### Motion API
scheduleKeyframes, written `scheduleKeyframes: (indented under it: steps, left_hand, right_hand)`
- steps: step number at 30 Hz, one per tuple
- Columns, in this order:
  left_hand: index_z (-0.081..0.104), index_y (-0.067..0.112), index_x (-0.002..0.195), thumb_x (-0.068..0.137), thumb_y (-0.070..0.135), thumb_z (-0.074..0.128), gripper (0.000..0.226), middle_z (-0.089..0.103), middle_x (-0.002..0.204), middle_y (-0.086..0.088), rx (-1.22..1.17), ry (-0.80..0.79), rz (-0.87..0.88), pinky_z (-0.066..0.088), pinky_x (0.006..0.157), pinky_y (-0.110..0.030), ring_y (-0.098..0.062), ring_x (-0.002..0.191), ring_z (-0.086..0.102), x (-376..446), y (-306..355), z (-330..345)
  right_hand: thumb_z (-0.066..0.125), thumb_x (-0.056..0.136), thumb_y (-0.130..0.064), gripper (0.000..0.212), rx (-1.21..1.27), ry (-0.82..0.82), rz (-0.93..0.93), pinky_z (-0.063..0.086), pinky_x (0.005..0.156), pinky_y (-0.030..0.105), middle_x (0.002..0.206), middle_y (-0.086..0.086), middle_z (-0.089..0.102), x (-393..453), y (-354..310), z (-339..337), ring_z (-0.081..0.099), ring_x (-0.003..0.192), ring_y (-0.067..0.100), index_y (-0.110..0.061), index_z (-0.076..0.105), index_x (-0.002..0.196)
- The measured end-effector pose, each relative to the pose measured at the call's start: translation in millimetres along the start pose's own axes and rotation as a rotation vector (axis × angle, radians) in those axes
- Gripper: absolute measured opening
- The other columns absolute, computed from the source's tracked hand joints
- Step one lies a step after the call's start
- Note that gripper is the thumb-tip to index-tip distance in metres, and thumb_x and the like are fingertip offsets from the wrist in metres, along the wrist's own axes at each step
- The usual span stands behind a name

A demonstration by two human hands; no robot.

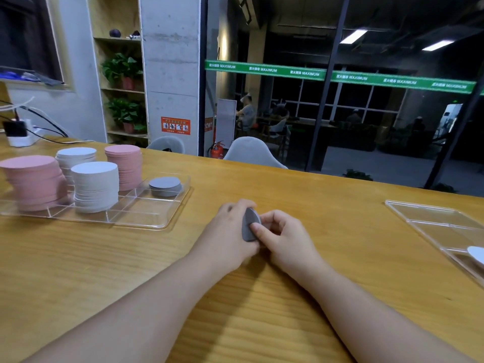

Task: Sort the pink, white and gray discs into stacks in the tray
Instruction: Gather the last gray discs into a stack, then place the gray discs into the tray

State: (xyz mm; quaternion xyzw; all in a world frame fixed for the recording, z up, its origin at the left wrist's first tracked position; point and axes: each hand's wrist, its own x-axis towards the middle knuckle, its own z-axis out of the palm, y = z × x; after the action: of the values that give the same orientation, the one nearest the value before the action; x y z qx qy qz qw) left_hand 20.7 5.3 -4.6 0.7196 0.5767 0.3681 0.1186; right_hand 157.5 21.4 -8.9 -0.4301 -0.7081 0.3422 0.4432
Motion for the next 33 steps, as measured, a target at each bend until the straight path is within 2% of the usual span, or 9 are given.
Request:
scheduleKeyframes:
  steps: [7,12,15,18,20,23,27,29,33]
  left_hand:
    - [0.032,0.037,0.138,0.073,0.034,0.076,0.079,0.031,0.132,0.011,0.082,-0.127,0.128,0.04,0.095,-0.022,-0.01,0.114,0.048,4,-14,-11]
    - [0.028,0.041,0.139,0.075,0.036,0.071,0.077,0.031,0.129,0.015,0.19,-0.109,0.153,0.037,0.087,-0.018,-0.008,0.111,0.045,11,-25,-33]
    - [0.033,0.037,0.136,0.074,0.031,0.073,0.074,0.027,0.132,0.009,0.241,-0.004,0.108,0.035,0.093,-0.02,-0.01,0.11,0.044,32,-41,-60]
    - [0.036,0.031,0.136,0.073,0.025,0.075,0.074,0.021,0.135,0.002,0.311,0.053,0.003,0.033,0.092,-0.021,-0.015,0.111,0.043,56,-63,-91]
    - [0.033,0.03,0.138,0.075,0.028,0.074,0.076,0.027,0.135,0.001,0.377,0.031,-0.107,0.04,0.084,-0.027,-0.017,0.107,0.045,71,-78,-111]
    - [0.032,0.031,0.14,0.075,0.032,0.072,0.076,0.038,0.132,-0.003,0.473,0.022,-0.213,0.042,0.071,-0.029,-0.017,0.095,0.047,89,-97,-130]
    - [0.033,0.031,0.135,0.077,0.029,0.069,0.069,0.051,0.092,-0.001,0.513,-0.076,-0.289,0.035,0.054,-0.027,-0.015,0.074,0.052,109,-112,-134]
    - [0.034,0.031,0.13,0.075,0.029,0.069,0.065,0.054,0.087,-0.001,0.516,-0.127,-0.327,0.043,0.058,-0.032,-0.017,0.074,0.055,118,-117,-134]
    - [0.036,0.034,0.128,0.07,0.032,0.071,0.068,0.054,0.108,-0.006,0.47,-0.216,-0.389,0.051,0.085,-0.045,-0.025,0.09,0.059,133,-130,-130]
  right_hand:
    - [0.061,0.089,-0.013,0.005,0.054,-0.079,0.019,0.044,0.057,0.012,0.084,0.006,0.072,1,2,-6,0.062,0.065,0.003,-0.009,0.063,0.091]
    - [0.05,0.093,-0.031,0.023,0.03,-0.175,0.034,0.046,0.077,0.015,0.093,-0.003,0.071,3,-1,1,0.064,0.083,0.002,-0.015,0.065,0.1]
    - [0.046,0.092,-0.045,0.034,-0.336,-0.193,0.058,0.04,0.095,0.017,0.119,-0.012,0.061,10,5,0,0.053,0.113,0.0,-0.027,0.057,0.118]
    - [0.037,0.093,-0.054,0.052,-0.804,-0.295,0.07,0.016,0.116,0.031,0.151,-0.011,0.029,16,7,0,0.018,0.142,0.007,-0.033,0.035,0.14]
    - [0.027,0.094,-0.057,0.056,-0.901,-0.348,0.087,0.004,0.118,0.034,0.156,-0.014,0.01,17,6,0,0.003,0.144,0.007,-0.036,0.021,0.146]
    - [0.02,0.095,-0.058,0.056,-0.924,-0.383,0.108,0.0,0.118,0.035,0.157,-0.015,0.001,15,6,0,-0.005,0.144,0.007,-0.04,0.012,0.147]
    - [0.019,0.095,-0.058,0.056,-0.927,-0.387,0.112,-0.001,0.118,0.034,0.156,-0.016,-0.002,15,7,0,-0.007,0.143,0.005,-0.041,0.008,0.147]
    - [0.019,0.094,-0.058,0.056,-0.923,-0.383,0.108,-0.001,0.118,0.033,0.156,-0.017,-0.002,15,7,-1,-0.007,0.143,0.005,-0.042,0.008,0.147]
    - [0.019,0.094,-0.059,0.056,-0.917,-0.38,0.104,-0.001,0.118,0.033,0.156,-0.018,-0.002,15,6,-2,-0.008,0.143,0.003,-0.042,0.008,0.147]
